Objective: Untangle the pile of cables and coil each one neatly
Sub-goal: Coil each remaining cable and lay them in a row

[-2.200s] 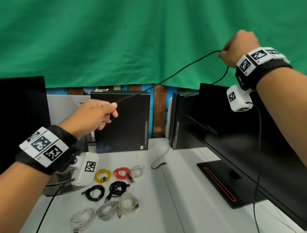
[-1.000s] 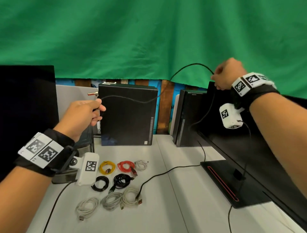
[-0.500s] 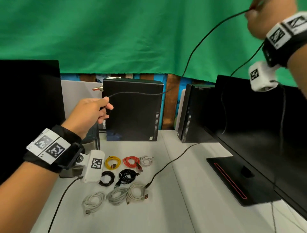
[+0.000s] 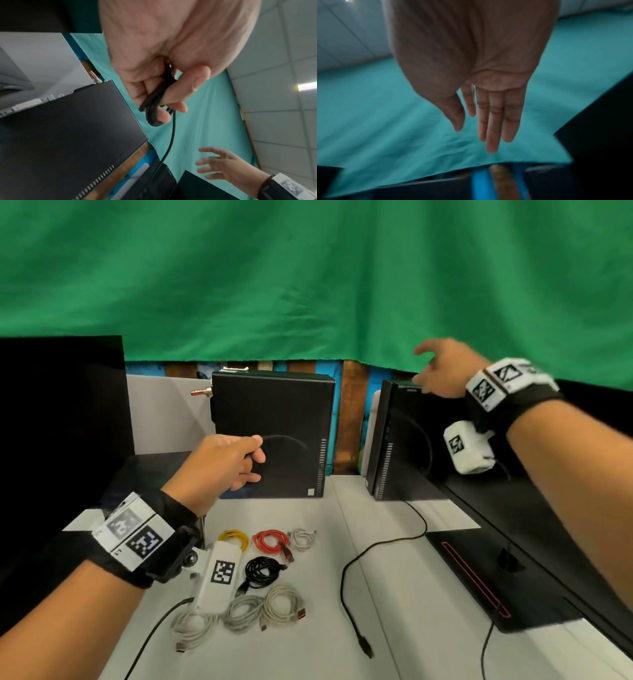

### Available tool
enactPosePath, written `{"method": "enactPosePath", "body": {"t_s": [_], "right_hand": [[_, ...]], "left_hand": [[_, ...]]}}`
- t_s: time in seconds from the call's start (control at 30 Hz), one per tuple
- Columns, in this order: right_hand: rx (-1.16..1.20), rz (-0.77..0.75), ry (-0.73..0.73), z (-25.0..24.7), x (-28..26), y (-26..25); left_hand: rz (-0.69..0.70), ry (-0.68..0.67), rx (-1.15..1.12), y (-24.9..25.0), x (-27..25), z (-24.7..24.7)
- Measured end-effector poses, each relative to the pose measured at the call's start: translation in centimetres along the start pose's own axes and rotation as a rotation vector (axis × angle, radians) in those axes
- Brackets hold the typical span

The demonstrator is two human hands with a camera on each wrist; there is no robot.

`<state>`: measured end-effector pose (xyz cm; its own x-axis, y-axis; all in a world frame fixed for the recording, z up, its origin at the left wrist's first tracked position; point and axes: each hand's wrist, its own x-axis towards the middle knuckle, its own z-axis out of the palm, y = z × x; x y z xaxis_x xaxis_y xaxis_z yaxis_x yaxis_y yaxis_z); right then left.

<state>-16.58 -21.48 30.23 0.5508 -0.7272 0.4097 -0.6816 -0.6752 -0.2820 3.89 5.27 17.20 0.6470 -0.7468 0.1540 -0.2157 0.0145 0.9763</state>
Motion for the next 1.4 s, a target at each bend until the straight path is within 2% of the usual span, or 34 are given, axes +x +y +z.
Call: {"method": "enactPosePath", "body": {"t_s": [0.13,0.2,0.27,0.37,0.53,0.67,0.73,0.8,0.87,0.97,1.1,1.23,1.3,1.4], "right_hand": [[0.406,-0.260,-0.135,5.4,-5.8,-4.4],[0.558,-0.383,-0.281,7.3,-9.3,-6.8],[0.672,-0.424,-0.431,8.8,-11.5,-7.8],[0.876,-0.344,-0.517,10.1,-12.3,-7.0],[1.139,-0.147,-0.313,9.8,-11.8,-3.2],[1.117,-0.029,-0.131,10.8,-11.7,0.4],[0.918,-0.027,-0.068,12.0,-12.2,0.9],[0.640,-0.165,-0.157,13.4,-13.7,0.3],[0.536,-0.277,-0.352,14.2,-16.2,-1.2],[0.585,-0.361,-0.483,13.2,-19.5,-3.3],[0.560,-0.433,-0.457,11.0,-21.4,-4.7],[0.589,-0.448,-0.435,8.6,-21.8,-5.0],[0.610,-0.458,-0.394,7.0,-21.1,-4.6],[0.635,-0.453,-0.319,4.7,-18.9,-3.5]], "left_hand": [[-0.005,-0.153,0.028,0.2,-0.8,1.8],[0.001,-0.230,0.018,0.3,-1.1,2.7],[0.012,-0.272,-0.009,0.6,-1.3,3.3],[0.023,-0.285,-0.057,0.6,-1.5,3.5],[0.005,-0.253,-0.184,1.0,-1.9,2.9],[-0.028,-0.351,-0.457,2.0,-2.1,2.6],[-0.017,-0.391,-0.556,2.4,-2.5,3.1],[0.013,-0.381,-0.620,2.4,-2.6,4.0],[0.061,-0.343,-0.619,1.9,-2.5,4.7],[0.115,-0.249,-0.507,0.4,-2.2,5.3],[0.165,-0.205,-0.389,-0.8,-2.8,6.3],[0.407,-0.186,0.095,-1.1,-4.0,6.9],[0.452,-0.254,0.234,-1.2,-4.7,6.7],[0.424,-0.438,0.339,-0.9,-5.9,6.1]]}}
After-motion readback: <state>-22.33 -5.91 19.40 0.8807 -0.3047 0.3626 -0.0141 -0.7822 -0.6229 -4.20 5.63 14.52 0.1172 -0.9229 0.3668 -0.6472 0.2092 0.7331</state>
